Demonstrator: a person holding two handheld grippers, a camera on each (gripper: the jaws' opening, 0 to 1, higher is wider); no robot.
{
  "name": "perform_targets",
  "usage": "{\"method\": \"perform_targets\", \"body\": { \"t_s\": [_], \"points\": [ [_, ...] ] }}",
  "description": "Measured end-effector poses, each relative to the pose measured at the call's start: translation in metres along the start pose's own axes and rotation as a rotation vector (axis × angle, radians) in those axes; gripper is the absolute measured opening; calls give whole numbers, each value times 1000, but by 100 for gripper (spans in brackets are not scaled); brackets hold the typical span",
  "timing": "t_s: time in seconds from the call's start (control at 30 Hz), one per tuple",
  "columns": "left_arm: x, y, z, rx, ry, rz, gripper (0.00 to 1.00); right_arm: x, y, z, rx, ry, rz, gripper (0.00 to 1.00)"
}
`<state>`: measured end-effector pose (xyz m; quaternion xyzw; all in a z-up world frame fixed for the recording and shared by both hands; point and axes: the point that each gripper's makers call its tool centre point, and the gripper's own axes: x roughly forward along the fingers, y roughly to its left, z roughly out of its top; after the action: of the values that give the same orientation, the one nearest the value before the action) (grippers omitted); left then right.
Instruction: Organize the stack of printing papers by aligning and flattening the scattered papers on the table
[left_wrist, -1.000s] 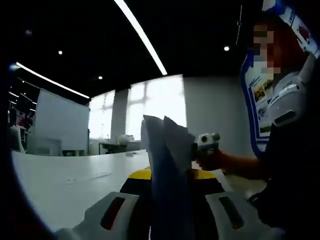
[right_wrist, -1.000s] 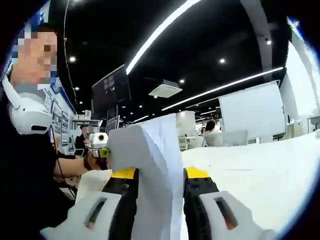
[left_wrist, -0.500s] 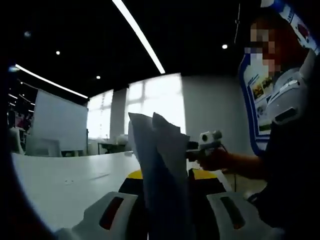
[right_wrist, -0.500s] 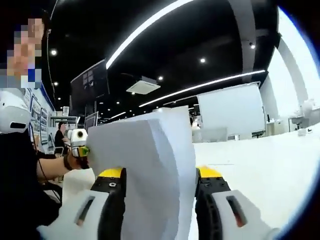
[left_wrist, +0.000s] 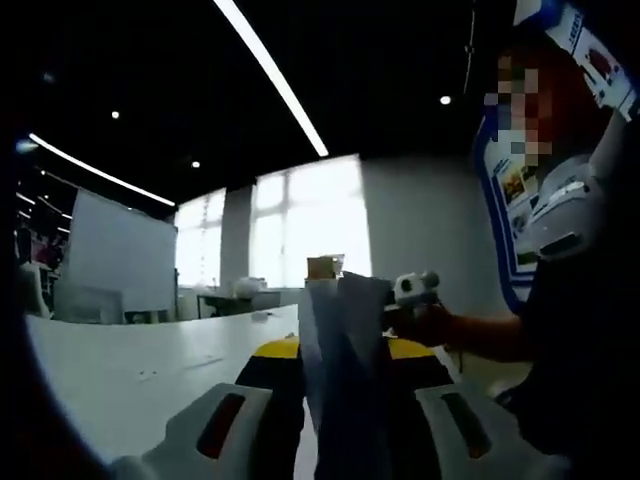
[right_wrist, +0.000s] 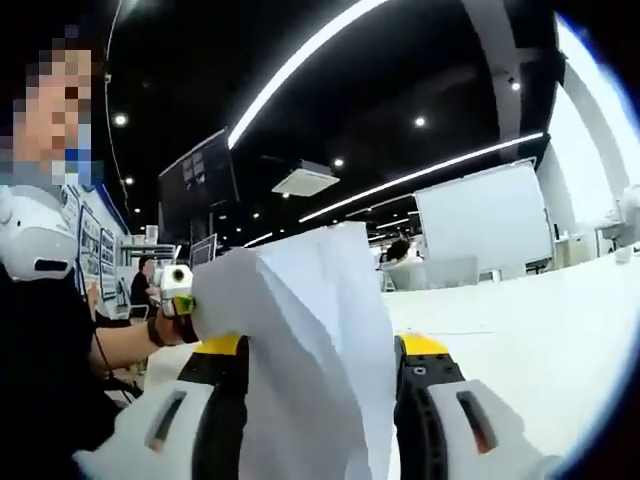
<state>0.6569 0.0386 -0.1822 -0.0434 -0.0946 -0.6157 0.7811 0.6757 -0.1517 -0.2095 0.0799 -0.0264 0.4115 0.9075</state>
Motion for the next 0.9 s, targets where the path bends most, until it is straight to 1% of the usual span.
{"method": "perform_targets", "body": {
  "t_s": [0.1, 0.17, 0.3, 0.4, 0.5, 0.53, 0.6, 0.67, 0.77, 0.9],
  "points": [
    [2, -1, -5, -26, 8, -10, 35, 4, 4, -3, -19, 19, 4, 55],
    [5, -3, -6, -26, 7, -14, 35, 8, 3, -5, -27, 37, -7, 58],
    [6, 0, -5, -14, -1, -3, 34, 10, 2, -3, -48, 53, -20, 58],
    [3, 2, -4, -9, 1, 3, 31, 7, -3, -4, -53, 59, -47, 56],
    [-2, 4, -4, -10, 7, 6, 31, -1, -9, -1, -38, 39, -63, 56],
    [-3, 4, -3, -13, 2, 5, 31, -3, -9, 0, -22, 26, -57, 55],
    [-4, 5, -3, -16, 0, 9, 32, -3, -8, 0, -10, 23, -48, 54],
    [-6, 7, -1, -20, -7, 12, 32, -2, -6, -1, -27, 31, -48, 53],
    [-8, 6, 6, -34, -35, 3, 33, 1, -3, -4, -54, 51, -44, 52],
    [-11, 7, 11, -21, -45, 6, 33, 7, 2, -7, -68, 68, -37, 52]
  ]
}}
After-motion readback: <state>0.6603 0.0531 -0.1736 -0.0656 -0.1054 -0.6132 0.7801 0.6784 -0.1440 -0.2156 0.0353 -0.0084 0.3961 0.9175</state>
